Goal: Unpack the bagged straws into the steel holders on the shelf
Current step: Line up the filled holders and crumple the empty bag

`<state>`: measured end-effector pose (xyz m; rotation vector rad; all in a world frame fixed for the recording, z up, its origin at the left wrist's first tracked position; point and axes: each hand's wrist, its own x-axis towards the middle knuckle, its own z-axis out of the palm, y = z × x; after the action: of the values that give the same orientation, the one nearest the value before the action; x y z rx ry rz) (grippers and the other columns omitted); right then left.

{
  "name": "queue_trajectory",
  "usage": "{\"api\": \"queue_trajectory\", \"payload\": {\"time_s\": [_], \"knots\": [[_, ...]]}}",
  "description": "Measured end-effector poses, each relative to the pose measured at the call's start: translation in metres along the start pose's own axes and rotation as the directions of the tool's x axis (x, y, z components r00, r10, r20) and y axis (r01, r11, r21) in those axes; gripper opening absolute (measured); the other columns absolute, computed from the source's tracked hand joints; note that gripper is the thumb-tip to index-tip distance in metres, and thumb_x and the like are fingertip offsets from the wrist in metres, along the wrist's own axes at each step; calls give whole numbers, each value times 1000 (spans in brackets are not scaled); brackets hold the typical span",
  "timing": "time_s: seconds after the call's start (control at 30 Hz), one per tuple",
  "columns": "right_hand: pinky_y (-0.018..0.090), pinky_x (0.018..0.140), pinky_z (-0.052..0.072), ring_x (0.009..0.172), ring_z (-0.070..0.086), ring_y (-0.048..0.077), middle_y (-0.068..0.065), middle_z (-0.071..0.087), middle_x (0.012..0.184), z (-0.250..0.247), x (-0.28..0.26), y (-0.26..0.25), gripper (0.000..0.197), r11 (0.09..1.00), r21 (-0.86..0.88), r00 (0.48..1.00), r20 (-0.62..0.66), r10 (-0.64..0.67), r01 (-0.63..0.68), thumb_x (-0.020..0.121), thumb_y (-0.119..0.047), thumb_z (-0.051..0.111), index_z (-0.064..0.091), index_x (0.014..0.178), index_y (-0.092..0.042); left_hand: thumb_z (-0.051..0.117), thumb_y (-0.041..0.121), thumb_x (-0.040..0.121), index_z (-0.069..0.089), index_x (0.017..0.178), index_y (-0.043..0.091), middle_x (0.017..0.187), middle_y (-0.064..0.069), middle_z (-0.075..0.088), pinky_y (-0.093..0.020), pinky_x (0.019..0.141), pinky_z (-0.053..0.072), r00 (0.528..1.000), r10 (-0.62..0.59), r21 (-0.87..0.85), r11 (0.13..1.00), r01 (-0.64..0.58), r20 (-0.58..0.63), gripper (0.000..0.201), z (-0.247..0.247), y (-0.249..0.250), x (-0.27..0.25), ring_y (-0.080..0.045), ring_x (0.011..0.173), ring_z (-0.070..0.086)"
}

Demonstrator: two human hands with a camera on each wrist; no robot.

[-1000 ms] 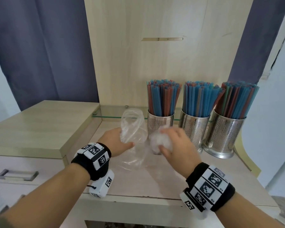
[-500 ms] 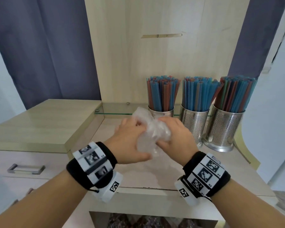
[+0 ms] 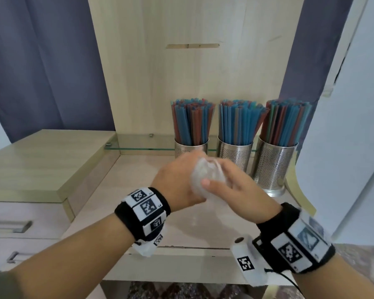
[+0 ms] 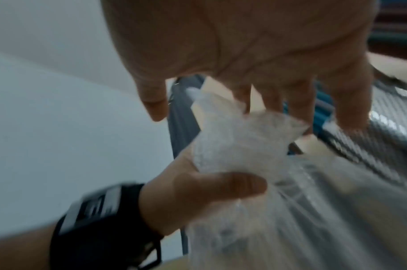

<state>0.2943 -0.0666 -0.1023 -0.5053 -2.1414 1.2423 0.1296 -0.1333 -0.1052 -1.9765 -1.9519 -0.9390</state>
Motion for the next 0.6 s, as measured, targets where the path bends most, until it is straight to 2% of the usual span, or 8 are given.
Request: {"api": "queue_trajectory", "payload": {"time_s": [0.07, 0.13, 0.2, 0.3, 0.37, 0.47, 0.53, 0.6], "knots": [[23, 111, 31, 139, 35, 5, -7, 42, 146, -3, -13, -1, 83, 874, -452, 952, -147, -267, 176, 73, -71, 61, 40, 140, -27, 77, 46, 63, 47, 111, 29, 95, 16, 60, -21, 62, 44, 956, -292, -87, 953, 289, -19, 59, 4, -2, 10, -2, 79, 56], [38, 117, 22, 150, 16, 17, 5, 21, 160, 3, -25, 5, 88, 725, -624, 895, -89, -438, 292, 77, -62, 65, 32, 148, -23, 74, 51, 56, 56, 101, 27, 80, 13, 65, -19, 52, 41, 887, -461, -208, 870, 447, -22, 54, 10, -8, 18, -1, 70, 63], [51, 119, 20, 152, 4, 27, 11, 4, 164, 14, -31, 19, 100, 670, -659, 890, -1, -456, 343, 75, -59, 68, 21, 154, -20, 76, 57, 51, 62, 95, 20, 76, 9, 67, -21, 52, 43, 892, -452, -384, 824, 417, -3, 59, 14, -7, 21, -10, 70, 67], [58, 120, 11, 152, -12, 27, 6, -14, 164, 16, -31, 34, 123, 760, -575, 926, -13, -378, 302, 68, -71, 68, -9, 155, -31, 83, 25, 65, 67, 94, 3, 87, -16, 71, -48, 67, 56, 977, -176, -719, 663, 211, 124, 39, 14, 25, 17, -32, 82, 69], [45, 123, 12, 153, -6, 18, -1, -6, 165, 4, -28, 34, 131, 838, -441, 929, -27, -369, 320, 62, -67, 78, -12, 153, -37, 78, 19, 70, 62, 112, 4, 105, -21, 68, -58, 85, 53, 974, -38, -761, 618, 198, 222, 47, 12, 42, 8, -35, 100, 67], [17, 113, 28, 144, 27, 3, -14, 24, 156, -14, -29, 38, 124, 912, -242, 938, -17, -345, 331, 58, -40, 93, 12, 151, -35, 80, 33, 64, 48, 128, 17, 122, -9, 63, -48, 97, 51, 928, 54, -741, 619, 259, 369, 74, 14, 42, -3, -22, 115, 61], [10, 99, 40, 128, 45, -3, -19, 43, 142, -21, -31, 45, 108, 948, -177, 958, -70, -279, 263, 56, -32, 92, 31, 145, -35, 81, 61, 51, 36, 132, 28, 135, 4, 48, -47, 103, 47, 933, -17, -533, 817, 219, 359, 99, 13, 43, -10, -16, 126, 49], [8, 85, 44, 112, 53, -8, -25, 53, 124, -25, -34, 48, 90, 977, -144, 960, -207, -186, 158, 50, -39, 84, 43, 130, -39, 76, 78, 39, 13, 139, 42, 147, 14, 18, -46, 115, 32, 977, -49, -246, 964, 100, 207, 124, 15, 48, -15, -13, 140, 23]]}}
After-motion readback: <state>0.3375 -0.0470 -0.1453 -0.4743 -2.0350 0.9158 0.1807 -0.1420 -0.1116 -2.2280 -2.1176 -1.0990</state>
